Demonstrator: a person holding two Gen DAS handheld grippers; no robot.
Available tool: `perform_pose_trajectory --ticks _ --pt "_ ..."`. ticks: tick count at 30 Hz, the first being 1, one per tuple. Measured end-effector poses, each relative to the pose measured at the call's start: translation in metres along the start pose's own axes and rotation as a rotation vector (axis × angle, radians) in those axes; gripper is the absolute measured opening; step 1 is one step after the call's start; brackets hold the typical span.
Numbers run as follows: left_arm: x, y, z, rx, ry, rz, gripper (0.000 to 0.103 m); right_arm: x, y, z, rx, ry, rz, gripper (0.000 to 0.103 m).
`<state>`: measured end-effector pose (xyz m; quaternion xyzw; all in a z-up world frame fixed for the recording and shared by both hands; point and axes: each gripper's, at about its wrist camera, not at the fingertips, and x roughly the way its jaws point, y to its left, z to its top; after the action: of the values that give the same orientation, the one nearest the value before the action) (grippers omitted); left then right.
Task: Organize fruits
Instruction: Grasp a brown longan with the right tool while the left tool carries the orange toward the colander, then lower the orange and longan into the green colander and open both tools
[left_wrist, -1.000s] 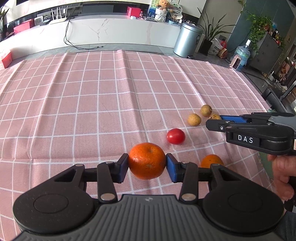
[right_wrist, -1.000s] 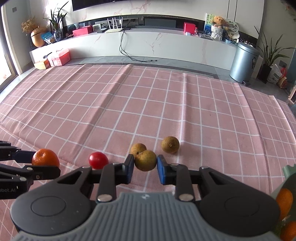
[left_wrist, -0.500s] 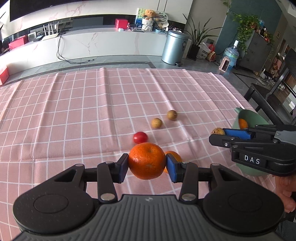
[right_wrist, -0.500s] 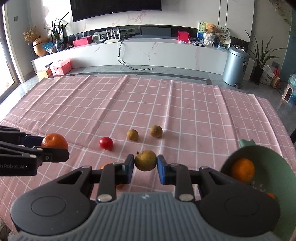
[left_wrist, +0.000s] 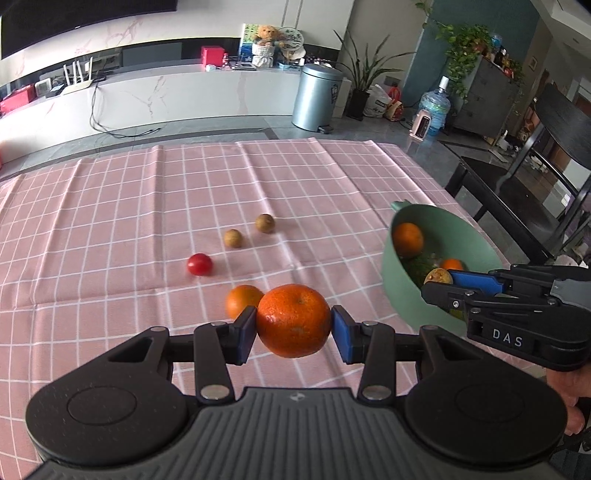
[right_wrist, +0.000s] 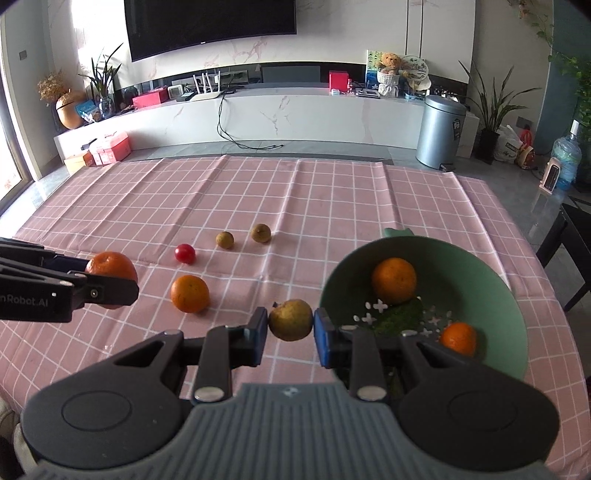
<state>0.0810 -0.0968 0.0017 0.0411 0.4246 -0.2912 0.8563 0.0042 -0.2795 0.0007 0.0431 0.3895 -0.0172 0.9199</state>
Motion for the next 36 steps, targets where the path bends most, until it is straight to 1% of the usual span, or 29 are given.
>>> perform_pose_trajectory --ticks 4,10,14,18,21,25,28,32,36 --pt "0.006 -0.02 0.006 0.032 0.002 -0.016 0.049 -0.009 -0.022 -0.008 0.023 -0.001 -0.022 0.023" --pt "0.022 -0.049 0.014 0.076 0.015 -0.04 0.049 -0.011 -0.056 -0.014 0.058 0.003 -0.058 0.023" --pt "0.035 -0.063 0.025 0.076 0.029 -0.091 0.049 -0.01 -0.074 -0.013 0.076 -0.001 -0.074 0.023" --pt "0.057 -0.087 0.037 0.133 0.043 -0.101 0.049 -0.005 -0.092 -0.01 0.102 -0.004 -0.085 0.023" --pt "0.075 -0.108 0.043 0.211 0.054 -0.121 0.049 0.002 -0.105 -0.008 0.115 0.0 -0.092 0.023" --pt "0.097 -0.127 0.048 0.243 0.079 -0.161 0.049 0.013 -0.122 -0.006 0.124 0.013 -0.09 0.023" --pt "0.113 -0.138 0.05 0.285 0.092 -0.184 0.049 0.024 -0.129 -0.004 0.092 0.024 -0.078 0.023" --pt "0.134 -0.145 0.054 0.338 0.122 -0.199 0.049 0.035 -0.132 -0.007 -0.012 0.025 -0.087 0.023" --pt "0.15 -0.158 0.063 0.389 0.142 -0.199 0.049 0.046 -0.142 -0.009 -0.005 0.036 -0.09 0.023"
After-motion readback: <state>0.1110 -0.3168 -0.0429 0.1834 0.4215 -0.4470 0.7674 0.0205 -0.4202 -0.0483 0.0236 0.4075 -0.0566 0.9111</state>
